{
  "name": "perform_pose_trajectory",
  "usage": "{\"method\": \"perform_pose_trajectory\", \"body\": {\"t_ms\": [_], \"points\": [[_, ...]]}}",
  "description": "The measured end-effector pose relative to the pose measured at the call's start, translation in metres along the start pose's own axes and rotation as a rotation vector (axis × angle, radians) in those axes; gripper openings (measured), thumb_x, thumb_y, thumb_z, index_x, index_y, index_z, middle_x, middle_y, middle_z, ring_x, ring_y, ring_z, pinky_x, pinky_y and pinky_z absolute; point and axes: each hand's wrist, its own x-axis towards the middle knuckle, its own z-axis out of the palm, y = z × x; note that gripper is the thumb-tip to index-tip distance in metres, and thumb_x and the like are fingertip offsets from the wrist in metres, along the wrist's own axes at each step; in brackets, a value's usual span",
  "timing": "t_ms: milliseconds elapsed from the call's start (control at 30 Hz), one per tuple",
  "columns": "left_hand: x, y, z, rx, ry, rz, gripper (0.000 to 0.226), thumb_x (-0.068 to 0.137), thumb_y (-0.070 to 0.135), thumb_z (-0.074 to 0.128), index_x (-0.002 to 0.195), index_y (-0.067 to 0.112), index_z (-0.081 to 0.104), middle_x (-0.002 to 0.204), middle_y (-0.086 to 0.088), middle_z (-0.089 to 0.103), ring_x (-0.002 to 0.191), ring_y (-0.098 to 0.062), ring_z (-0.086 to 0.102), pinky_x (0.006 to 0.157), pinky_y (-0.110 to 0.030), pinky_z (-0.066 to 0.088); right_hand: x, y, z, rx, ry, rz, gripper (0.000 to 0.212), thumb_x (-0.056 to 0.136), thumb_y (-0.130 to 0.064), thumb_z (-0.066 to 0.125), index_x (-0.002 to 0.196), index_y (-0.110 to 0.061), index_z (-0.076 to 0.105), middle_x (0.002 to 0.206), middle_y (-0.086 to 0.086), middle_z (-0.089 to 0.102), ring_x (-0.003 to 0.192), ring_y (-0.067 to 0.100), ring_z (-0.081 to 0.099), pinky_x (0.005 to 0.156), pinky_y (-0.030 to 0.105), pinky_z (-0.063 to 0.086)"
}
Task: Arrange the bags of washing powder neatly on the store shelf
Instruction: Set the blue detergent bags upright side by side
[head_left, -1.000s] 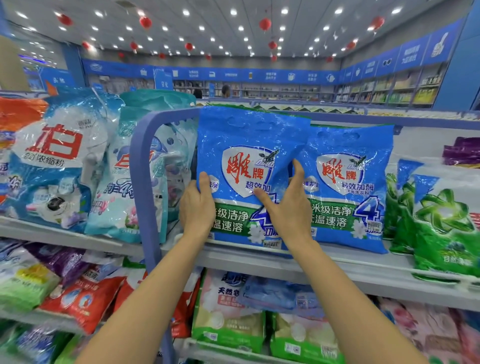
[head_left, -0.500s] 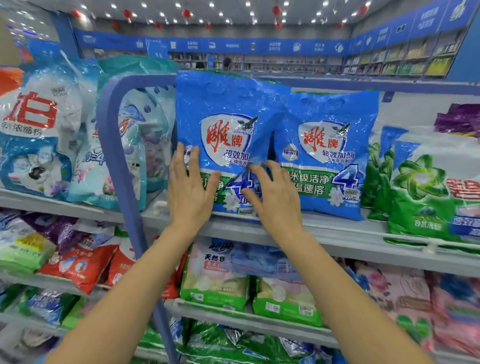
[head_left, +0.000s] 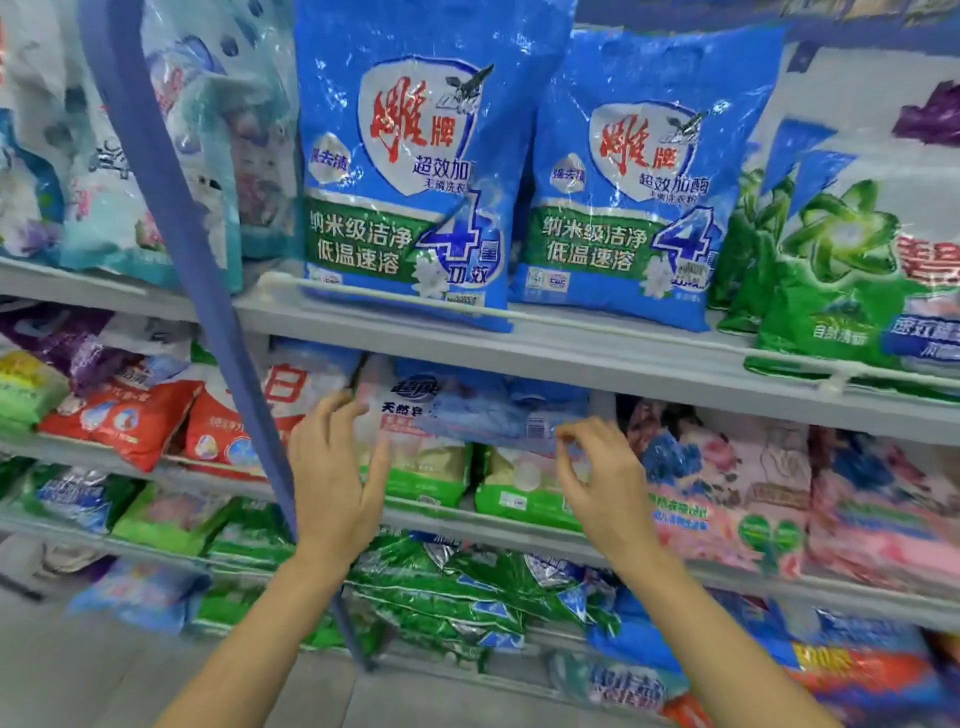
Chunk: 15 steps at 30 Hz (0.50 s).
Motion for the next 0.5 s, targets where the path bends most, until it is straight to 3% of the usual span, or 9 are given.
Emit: {"method": "perform_pose_trajectory", "body": {"t_ms": [133, 233, 367, 500], "points": [[-0.032, -0.027, 0.026, 0.081, -0.327, -0.105, 0.052, 0.087, 0.041, 0.035, 0.115, 0.001, 0.052, 0.117, -0.018, 0.055, 0.104, -0.037, 0.052, 0.085, -0.045, 0.040, 0.024, 0.008, 0.020, -0.114, -0.103, 0.182, 0.027, 0.082, -0.018, 0.061, 0.107, -0.006, 0.064, 0.104, 0.017, 0.065, 0.099, 0.035, 0.058, 0.080, 0.038, 0.047], [-0.037, -0.042, 0.050, 0.125, -0.436, -0.084, 0.060, 0.087, 0.044, 0.034, 0.123, -0.001, 0.050, 0.125, -0.021, 0.053, 0.111, -0.039, 0.051, 0.093, -0.044, 0.038, 0.049, 0.011, 0.049, -0.187, -0.091, 0.133, 0.040, 0.082, -0.029, 0.060, 0.113, -0.004, 0.062, 0.106, 0.019, 0.066, 0.099, 0.037, 0.060, 0.083, 0.039, 0.047], [-0.012, -0.051, 0.086, 0.225, -0.494, 0.017, 0.066, 0.085, 0.042, 0.037, 0.137, 0.000, 0.039, 0.140, -0.025, 0.042, 0.124, -0.043, 0.043, 0.103, -0.054, 0.035, 0.079, 0.006, 0.093, -0.300, -0.274, 0.209, 0.052, 0.090, -0.038, 0.054, 0.127, -0.001, 0.049, 0.126, 0.023, 0.054, 0.117, 0.037, 0.049, 0.096, 0.041, 0.034], [0.001, -0.062, 0.106, 0.257, -0.511, 0.069, 0.069, 0.087, 0.032, 0.053, 0.147, 0.016, 0.022, 0.153, -0.017, 0.023, 0.138, -0.038, 0.024, 0.109, -0.057, 0.020, 0.084, 0.015, 0.122, -0.271, -0.171, 0.158, 0.047, 0.078, -0.034, 0.062, 0.108, 0.003, 0.063, 0.103, 0.027, 0.065, 0.095, 0.042, 0.061, 0.084, 0.046, 0.045]]}}
